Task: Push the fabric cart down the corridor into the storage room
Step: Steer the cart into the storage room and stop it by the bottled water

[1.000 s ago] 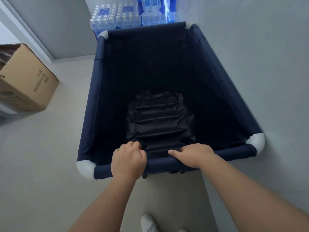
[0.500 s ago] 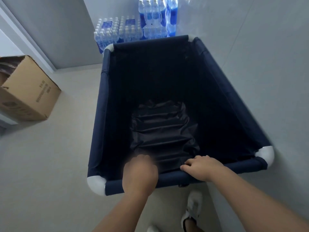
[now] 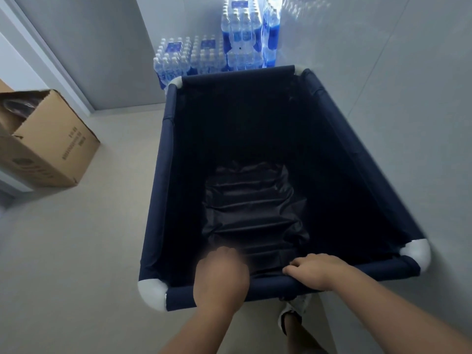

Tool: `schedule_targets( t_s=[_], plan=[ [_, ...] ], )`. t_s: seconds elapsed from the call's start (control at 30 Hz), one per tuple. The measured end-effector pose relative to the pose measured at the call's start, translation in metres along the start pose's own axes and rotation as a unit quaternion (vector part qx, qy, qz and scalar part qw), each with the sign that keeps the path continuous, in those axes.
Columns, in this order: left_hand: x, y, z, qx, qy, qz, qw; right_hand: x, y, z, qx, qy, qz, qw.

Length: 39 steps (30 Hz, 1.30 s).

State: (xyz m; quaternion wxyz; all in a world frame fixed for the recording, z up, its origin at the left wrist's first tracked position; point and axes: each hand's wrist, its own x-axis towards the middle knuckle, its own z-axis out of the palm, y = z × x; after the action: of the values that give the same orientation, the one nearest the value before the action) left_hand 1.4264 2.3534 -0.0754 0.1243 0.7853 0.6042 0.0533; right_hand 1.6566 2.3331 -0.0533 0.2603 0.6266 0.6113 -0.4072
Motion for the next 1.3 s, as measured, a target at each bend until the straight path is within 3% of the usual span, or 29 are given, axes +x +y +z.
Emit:
schedule_targets(
  t_s=[0.43,0.7,1.3],
  plan=[
    [0.0,0.002,-0.003,-0.002,-0.007,0.001,1.0,-0.004,0.002,-0.001,-0.021,0.01,-0.025,0.999],
    [0.002,0.0,0.0,-0.011,-0.005,0.008,1.0,0.0,0.001,0.003,0.005,0.045,0.014,0.999],
    [0.014,0.002,-0.004,-0.012,-0.027,-0.031,0.999,0.007,0.003,0.004,0.069,0.187,0.074,0.977]
  ],
)
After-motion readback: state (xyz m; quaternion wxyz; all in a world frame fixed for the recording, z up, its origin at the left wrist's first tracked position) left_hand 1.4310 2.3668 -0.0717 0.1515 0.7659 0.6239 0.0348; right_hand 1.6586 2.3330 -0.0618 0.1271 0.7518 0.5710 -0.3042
